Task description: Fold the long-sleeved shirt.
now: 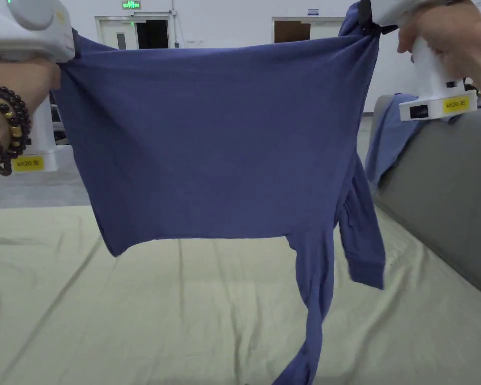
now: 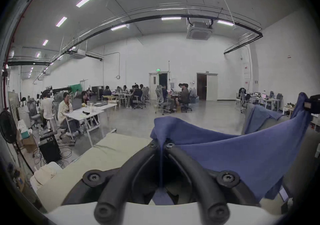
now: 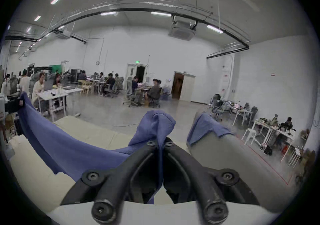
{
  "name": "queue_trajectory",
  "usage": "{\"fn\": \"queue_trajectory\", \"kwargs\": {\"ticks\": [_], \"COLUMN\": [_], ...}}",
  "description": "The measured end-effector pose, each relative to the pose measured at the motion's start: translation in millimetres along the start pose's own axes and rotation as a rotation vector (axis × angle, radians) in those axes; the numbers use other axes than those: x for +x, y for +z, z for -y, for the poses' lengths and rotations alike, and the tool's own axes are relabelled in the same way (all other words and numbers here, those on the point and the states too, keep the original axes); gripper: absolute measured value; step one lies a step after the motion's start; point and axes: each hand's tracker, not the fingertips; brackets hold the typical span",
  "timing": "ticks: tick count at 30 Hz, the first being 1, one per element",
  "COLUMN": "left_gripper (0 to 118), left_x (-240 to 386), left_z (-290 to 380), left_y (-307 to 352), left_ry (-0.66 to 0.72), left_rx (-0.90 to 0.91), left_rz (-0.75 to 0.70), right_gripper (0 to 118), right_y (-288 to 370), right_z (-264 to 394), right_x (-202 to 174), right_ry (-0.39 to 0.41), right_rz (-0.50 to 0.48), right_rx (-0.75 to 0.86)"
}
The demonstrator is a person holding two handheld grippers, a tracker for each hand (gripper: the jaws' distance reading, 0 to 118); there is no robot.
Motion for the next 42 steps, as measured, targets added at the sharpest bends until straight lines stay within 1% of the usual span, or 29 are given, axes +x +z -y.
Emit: {"fn": "queue_trajectory", "kwargs": {"ticks": [3, 7, 9, 11, 13, 15, 16, 18, 19, 20, 22, 23, 25, 26, 27, 28, 29, 31, 32, 33, 34, 35, 36, 37, 39, 41, 42], "left_gripper": [0, 0, 0, 0, 0, 0, 0, 0, 0, 0, 0, 0, 0, 0, 0, 0, 0, 0, 0, 0, 0, 0, 0, 0, 0, 0, 0], "left_x": [8, 17, 18, 18, 19, 17, 17, 14, 10, 6, 1, -1, -9, -13, -16, -18, -20, -28, -33, -37, -43, -49, -54, -59, -62, -62, -62], "left_z": [7, 49, 83, 126, 168, 206, 223, 244, 248, 251, 254, 251, 254, 257, 262, 271, 283, 310, 327, 343, 362, 382, 403, 426, 471, 509, 520], "left_y": [-5, -14, -21, -29, -36, -42, -44, -45, -43, -39, -32, -18, 7, 23, 39, 59, 80, 114, 133, 148, 165, 175, 185, 194, 203, 206, 206], "left_ry": [-0.001, -0.071, -0.087, -0.089, -0.105, -0.125, -0.129, -0.112, -0.082, -0.044, -0.046, -0.038, -0.01, -0.008, -0.024, -0.062, -0.089, -0.111, -0.101, -0.105, -0.103, -0.086, -0.076, -0.059, -0.084, -0.122, -0.12], "left_rx": [-0.014, -0.055, -0.095, -0.162, -0.201, -0.271, -0.292, -0.34, -0.369, -0.344, -0.353, -0.349, -0.33, -0.314, -0.3, -0.283, -0.28, -0.313, -0.351, -0.405, -0.463, -0.529, -0.608, -0.683, -0.799, -0.883, -0.908], "left_rz": [-0.007, -0.005, 0.003, 0.0, 0.0, -0.002, 0.001, 0.008, 0.024, 0.036, 0.034, 0.043, 0.067, 0.084, 0.096, 0.103, 0.11, 0.157, 0.178, 0.207, 0.235, 0.251, 0.298, 0.315, 0.312, 0.298, 0.308], "right_gripper": [0, 0, 0, 0, 0, 0, 0, 0, 0, 0, 0, 0, 0, 0, 0, 0, 0, 0, 0, 0, 0, 0, 0, 0, 0, 0, 0], "right_y": [-7, -35, -49, -62, -77, -86, -87, -87, -86, -84, -71, -61, -36, -19, -2, 19, 41, 79, 99, 115, 131, 142, 153, 156, 160, 158, 157], "right_z": [14, 66, 104, 150, 193, 234, 251, 276, 285, 291, 295, 297, 301, 307, 313, 325, 338, 366, 385, 402, 422, 441, 461, 487, 533, 576, 590], "right_x": [2, -2, -9, -17, -28, -40, -47, -53, -53, -51, -51, -49, -47, -47, -48, -47, -47, -46, -45, -45, -45, -44, -44, -43, -46, -51, -53], "right_ry": [-0.022, -0.011, -0.03, -0.068, -0.083, -0.068, -0.051, -0.059, -0.079, -0.096, -0.1, -0.094, -0.075, -0.054, -0.022, -0.026, -0.013, -0.017, -0.015, -0.028, -0.048, -0.046, -0.047, -0.041, -0.023, -0.028, -0.04], "right_rz": [-0.001, -0.016, -0.033, -0.063, -0.091, -0.114, -0.107, -0.109, -0.115, -0.121, -0.133, -0.149, -0.165, -0.158, -0.161, -0.164, -0.194, -0.204, -0.245, -0.265, -0.283, -0.314, -0.328, -0.34, -0.36, -0.386, -0.397], "right_rx": [-0.033, -0.124, -0.188, -0.244, -0.296, -0.361, -0.377, -0.402, -0.416, -0.427, -0.425, -0.414, -0.403, -0.404, -0.411, -0.408, -0.407, -0.408, -0.433, -0.457, -0.51, -0.556, -0.603, -0.68, -0.832, -0.984, -1.019]}}
